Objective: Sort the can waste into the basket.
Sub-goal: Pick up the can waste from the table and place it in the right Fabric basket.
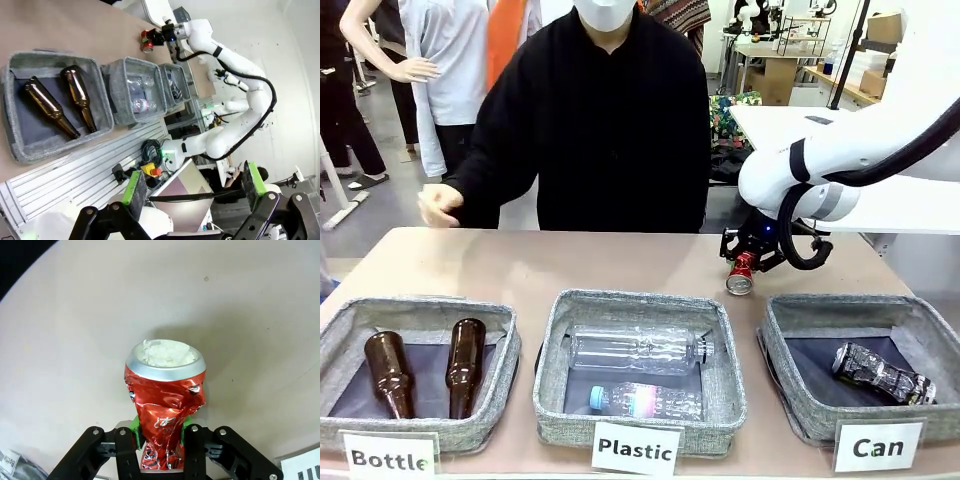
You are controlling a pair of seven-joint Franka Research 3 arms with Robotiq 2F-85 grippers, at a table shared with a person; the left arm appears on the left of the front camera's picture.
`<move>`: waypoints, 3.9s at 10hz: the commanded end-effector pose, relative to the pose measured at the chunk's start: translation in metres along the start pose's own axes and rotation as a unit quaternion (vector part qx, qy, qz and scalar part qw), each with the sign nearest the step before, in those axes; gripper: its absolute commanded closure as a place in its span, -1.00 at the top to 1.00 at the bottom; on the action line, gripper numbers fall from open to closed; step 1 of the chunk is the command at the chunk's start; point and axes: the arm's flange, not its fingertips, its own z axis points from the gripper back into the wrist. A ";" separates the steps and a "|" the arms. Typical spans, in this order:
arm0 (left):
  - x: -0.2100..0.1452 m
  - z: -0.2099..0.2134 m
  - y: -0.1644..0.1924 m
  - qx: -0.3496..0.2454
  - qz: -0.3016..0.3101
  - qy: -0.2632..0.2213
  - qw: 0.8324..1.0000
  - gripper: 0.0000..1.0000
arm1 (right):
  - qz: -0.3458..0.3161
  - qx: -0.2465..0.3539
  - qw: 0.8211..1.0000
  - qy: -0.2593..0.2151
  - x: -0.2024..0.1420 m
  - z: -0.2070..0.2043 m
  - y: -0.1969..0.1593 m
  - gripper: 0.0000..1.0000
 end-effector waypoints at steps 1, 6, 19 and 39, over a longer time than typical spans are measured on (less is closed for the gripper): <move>0.004 -0.040 -0.021 -0.018 0.005 0.054 0.998 1.00 | 0.019 0.061 0.997 0.040 0.006 0.033 -0.012 -1.00; 0.013 -0.194 -0.035 0.038 0.025 0.221 0.974 1.00 | 0.081 0.138 0.981 0.107 -0.051 0.175 -0.077 -1.00; 0.023 -0.205 -0.028 0.050 0.033 0.228 0.972 1.00 | 0.610 -0.061 0.720 0.325 -0.179 0.186 -0.173 -1.00; 0.023 -0.205 -0.028 0.050 0.033 0.228 0.972 1.00 | 0.519 0.177 0.813 0.196 -0.169 0.205 -0.155 1.00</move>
